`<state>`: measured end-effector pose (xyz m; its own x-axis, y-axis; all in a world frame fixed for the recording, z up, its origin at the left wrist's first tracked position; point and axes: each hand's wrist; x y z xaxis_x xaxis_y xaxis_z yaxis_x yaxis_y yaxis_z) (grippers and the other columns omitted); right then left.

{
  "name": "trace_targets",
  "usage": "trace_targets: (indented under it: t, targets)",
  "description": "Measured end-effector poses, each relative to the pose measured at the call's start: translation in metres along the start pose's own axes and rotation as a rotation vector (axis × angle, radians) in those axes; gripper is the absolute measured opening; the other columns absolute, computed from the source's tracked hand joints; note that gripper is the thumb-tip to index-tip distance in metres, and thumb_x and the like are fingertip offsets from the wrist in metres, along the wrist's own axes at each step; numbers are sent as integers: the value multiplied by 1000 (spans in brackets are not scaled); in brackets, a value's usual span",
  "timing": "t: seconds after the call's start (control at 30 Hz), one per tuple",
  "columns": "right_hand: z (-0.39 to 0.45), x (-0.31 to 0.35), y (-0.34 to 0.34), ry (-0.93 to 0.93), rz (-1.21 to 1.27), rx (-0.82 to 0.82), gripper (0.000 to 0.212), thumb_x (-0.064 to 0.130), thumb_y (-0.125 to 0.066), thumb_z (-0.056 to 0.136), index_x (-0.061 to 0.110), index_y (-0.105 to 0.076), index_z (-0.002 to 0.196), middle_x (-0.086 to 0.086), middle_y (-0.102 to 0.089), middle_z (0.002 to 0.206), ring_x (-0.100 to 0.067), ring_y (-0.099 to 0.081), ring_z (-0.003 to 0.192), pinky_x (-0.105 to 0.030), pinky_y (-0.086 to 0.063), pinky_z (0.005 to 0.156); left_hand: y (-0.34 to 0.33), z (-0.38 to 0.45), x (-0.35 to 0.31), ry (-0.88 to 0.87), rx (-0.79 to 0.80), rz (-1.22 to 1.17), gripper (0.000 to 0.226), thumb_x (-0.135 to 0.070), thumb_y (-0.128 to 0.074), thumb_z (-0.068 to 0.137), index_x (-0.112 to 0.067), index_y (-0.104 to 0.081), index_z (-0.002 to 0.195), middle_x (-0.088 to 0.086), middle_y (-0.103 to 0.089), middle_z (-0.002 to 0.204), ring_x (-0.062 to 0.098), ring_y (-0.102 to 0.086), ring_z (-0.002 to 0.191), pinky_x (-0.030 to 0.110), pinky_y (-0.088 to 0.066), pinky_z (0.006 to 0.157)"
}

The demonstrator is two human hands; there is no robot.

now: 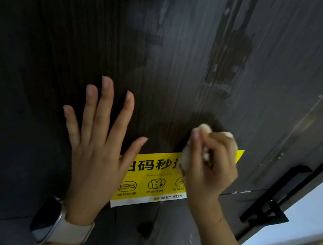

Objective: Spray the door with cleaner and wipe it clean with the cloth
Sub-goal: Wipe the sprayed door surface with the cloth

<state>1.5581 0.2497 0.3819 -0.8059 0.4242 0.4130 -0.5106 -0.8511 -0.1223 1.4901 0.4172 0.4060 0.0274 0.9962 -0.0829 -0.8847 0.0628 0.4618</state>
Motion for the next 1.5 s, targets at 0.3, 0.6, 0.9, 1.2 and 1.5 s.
trace_targets:
  t: [0.3,0.6,0.9,1.2,1.5]
  targets:
    - [18,-4,15,68,34,198,9,-4,-72,83,-4,-66,75,-2,-58,85,-19,-58,77,-29,-46,74,-1,0,0,-17,-15,10,76,-44,-54,97,-16,-13,154,20,-6,157,18,15,147,49,9,118]
    - [21,0,13,28,61,205,11,-7,-73,81,-2,-67,74,-1,-60,81,-18,-58,76,-31,-45,73,1,-1,1,-10,1,-18,75,-43,-54,96,-16,-15,154,18,-3,158,19,14,148,49,9,118]
    - [26,0,15,64,11,202,8,-9,-72,80,-4,-69,76,-10,-62,78,-27,-58,74,-32,-45,74,1,-1,0,-18,0,-15,76,-43,-54,97,-17,-12,155,19,-3,158,19,15,147,50,9,118]
    - [54,-9,17,5,58,31,14,-5,-71,83,5,-66,75,-7,-58,81,-14,-55,79,-25,-42,76,3,0,1,-23,14,-16,76,-42,-54,96,-15,-14,155,19,-3,159,21,14,148,50,9,118]
    - [6,3,-25,661,56,423,12,5,-60,92,6,-61,104,-5,-54,101,-23,-52,75,-33,-42,64,11,0,3,0,43,-311,57,-39,-23,103,-15,-15,153,-10,8,161,16,8,150,38,16,118]
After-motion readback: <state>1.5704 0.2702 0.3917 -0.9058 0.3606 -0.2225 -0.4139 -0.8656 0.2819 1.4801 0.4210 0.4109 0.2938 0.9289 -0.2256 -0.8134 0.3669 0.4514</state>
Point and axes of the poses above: each hand's wrist, its own z-axis towards the middle knuckle, its own y-axis out of the back of the hand, x = y × z
